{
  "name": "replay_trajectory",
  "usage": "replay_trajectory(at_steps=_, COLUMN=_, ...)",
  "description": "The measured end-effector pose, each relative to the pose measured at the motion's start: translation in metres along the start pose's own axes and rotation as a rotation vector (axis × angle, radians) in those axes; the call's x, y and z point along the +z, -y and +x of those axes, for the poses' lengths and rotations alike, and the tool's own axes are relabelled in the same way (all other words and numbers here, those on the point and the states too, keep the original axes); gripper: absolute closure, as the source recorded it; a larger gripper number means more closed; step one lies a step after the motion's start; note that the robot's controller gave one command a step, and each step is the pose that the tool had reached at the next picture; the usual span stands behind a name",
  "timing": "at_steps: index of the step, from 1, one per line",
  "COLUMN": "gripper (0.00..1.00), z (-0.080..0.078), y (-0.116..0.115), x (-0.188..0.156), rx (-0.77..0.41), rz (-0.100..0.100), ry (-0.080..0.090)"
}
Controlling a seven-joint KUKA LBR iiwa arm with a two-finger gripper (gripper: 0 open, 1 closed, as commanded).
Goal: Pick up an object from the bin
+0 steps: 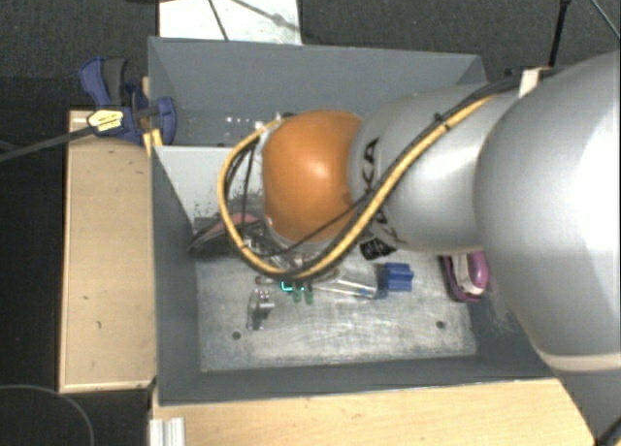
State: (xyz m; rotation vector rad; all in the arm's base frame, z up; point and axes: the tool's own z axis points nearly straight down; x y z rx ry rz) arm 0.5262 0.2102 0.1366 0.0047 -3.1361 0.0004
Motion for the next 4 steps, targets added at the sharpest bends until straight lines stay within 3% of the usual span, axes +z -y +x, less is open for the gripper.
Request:
replay_trajectory(at_steps=1, gripper=0.0, z=-0.03, y=0.074, x=0.006, rx=0.352, rz=0.0, ry=0.008)
replay_trajectory(at_steps=2, gripper=0.0, z=-0.044, y=0.083, x=0.064, rx=0.509, rz=-0.004, ry=0.01)
replay_trajectory(at_steps=3, gripper=1.0, z=-0.046, y=0.083, x=0.062, rx=0.512, rz=-0.008, ry=0.016)
replay_trajectory(at_steps=4, gripper=1.0, z=-0.034, y=0.08, x=-0.086, rx=0.503, rz=-0.007, ry=0.014)
